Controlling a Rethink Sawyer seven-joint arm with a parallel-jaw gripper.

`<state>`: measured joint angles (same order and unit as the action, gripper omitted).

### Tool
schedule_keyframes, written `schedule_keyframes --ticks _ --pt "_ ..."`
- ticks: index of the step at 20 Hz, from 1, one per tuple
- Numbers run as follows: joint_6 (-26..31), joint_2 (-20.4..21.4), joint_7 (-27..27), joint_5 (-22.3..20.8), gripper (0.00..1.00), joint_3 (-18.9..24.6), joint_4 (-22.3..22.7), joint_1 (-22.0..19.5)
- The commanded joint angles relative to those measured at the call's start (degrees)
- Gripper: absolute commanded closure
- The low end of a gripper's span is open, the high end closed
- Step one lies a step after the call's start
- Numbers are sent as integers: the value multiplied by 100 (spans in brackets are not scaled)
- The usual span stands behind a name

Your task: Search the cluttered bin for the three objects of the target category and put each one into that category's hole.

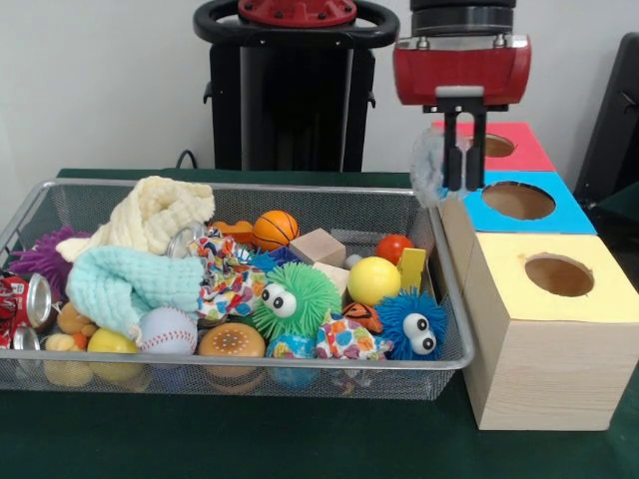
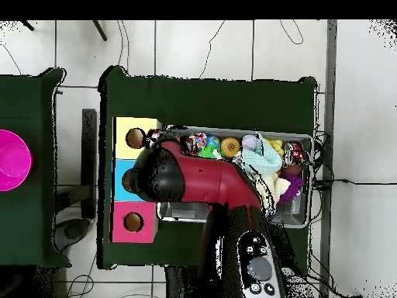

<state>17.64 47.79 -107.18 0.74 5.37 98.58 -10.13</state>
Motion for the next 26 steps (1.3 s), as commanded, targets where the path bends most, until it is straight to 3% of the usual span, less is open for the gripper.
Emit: schedule_keyframes --ticks 1,12,26 --pt "250 25 -1083 314 100 108 214 195" --pt "-706 -231 -1326 405 100 102 648 377" --pt "-1725 -549 -1501 501 100 442 1325 142"
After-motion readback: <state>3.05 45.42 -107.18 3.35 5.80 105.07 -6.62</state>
